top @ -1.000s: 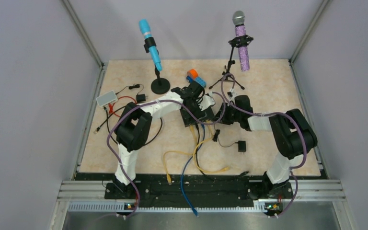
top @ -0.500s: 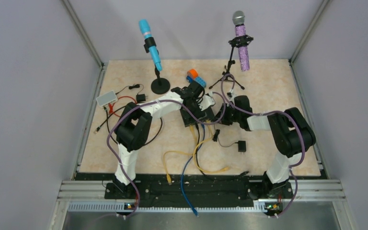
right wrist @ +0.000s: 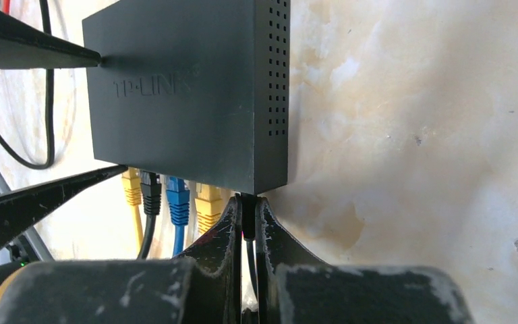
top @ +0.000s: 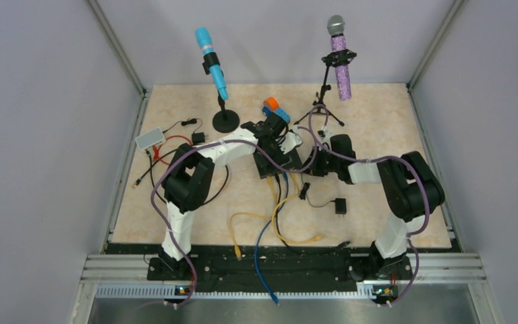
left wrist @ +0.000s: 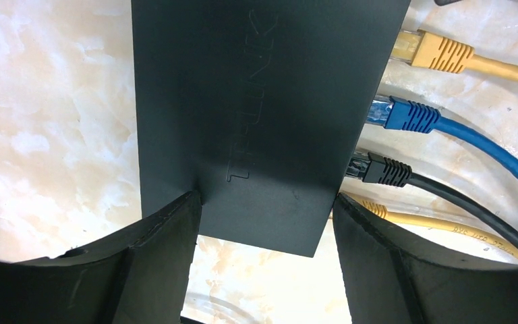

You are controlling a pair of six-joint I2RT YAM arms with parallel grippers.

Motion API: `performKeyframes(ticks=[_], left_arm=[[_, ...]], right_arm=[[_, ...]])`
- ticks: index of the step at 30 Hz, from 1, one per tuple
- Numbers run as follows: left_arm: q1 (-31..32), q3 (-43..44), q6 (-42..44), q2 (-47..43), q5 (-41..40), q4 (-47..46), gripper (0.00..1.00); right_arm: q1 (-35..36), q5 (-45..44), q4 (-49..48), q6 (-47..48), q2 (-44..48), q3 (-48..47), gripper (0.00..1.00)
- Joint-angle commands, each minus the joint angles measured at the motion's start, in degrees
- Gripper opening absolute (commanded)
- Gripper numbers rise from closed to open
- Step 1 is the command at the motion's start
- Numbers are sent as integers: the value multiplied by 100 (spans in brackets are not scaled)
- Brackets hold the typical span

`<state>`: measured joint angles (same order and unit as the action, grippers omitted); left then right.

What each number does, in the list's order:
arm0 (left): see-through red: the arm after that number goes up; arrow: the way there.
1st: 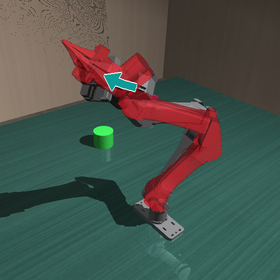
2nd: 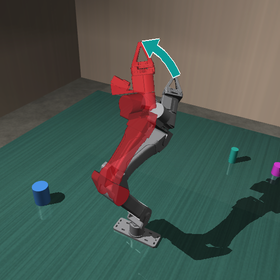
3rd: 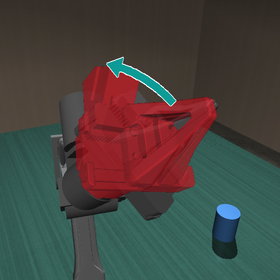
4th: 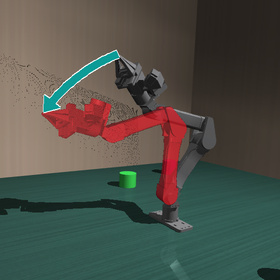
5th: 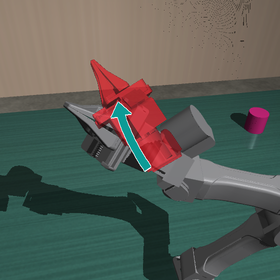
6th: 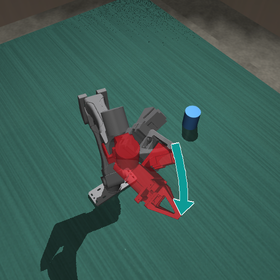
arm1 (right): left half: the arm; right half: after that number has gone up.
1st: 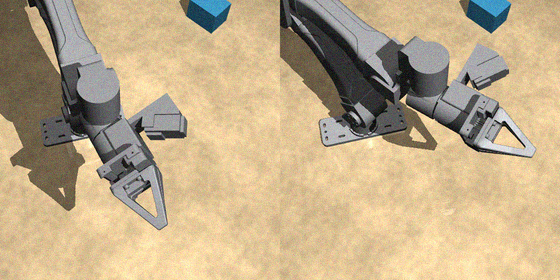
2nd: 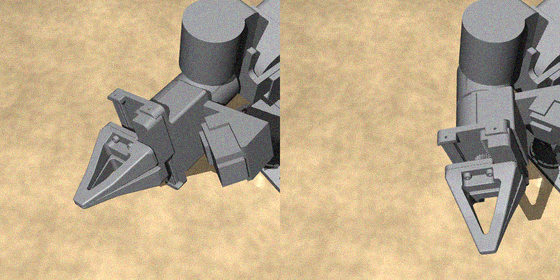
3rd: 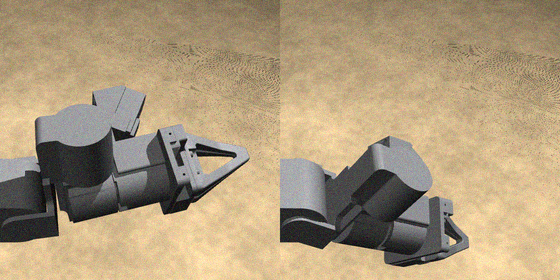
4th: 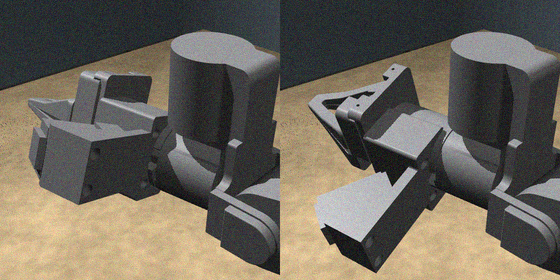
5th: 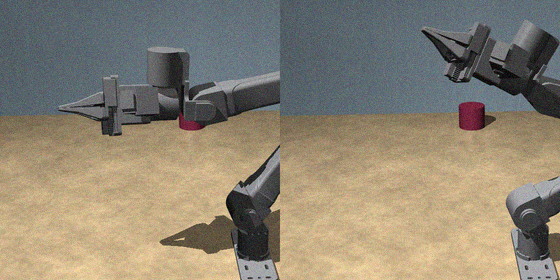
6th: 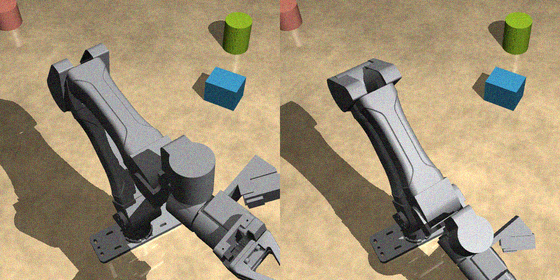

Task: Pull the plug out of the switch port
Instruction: Pull the connector from the switch port, then place the connector at the center of the board.

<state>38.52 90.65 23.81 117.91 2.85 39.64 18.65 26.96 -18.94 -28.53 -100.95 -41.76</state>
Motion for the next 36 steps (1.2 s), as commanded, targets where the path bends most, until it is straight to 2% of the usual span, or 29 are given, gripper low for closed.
performKeyframes(ticks=[1,9,13,19,24,27,29,33,36], left_arm=[[-160,-97,-359,496,-230,90,75],[-195,-184,-405,511,-235,45,75],[-196,-233,-419,430,-228,-22,75],[-185,-471,-613,-70,-22,-458,77],[-187,-516,-868,-656,270,-905,80],[-187,-518,-1020,-974,344,-1144,83],[-187,-528,-1092,-1156,338,-1224,98],[-183,-705,-1209,-1593,256,-1323,99],[-185,-1131,-1336,-2005,115,-1500,99]], right_arm=[[-25,447,961,641,4,-13,0],[-21,108,1496,938,337,175,0],[-67,-538,1526,654,770,374,0],[-421,-2266,1640,-186,2526,945,0],[-1063,-3266,2437,-469,3804,1065,0],[-1566,-3297,2801,-386,4008,936,0],[-1919,-3345,3027,-312,3969,801,0],[-2819,-2871,3017,-357,3726,658,0],[-3466,-2073,2739,-496,3405,525,0]])
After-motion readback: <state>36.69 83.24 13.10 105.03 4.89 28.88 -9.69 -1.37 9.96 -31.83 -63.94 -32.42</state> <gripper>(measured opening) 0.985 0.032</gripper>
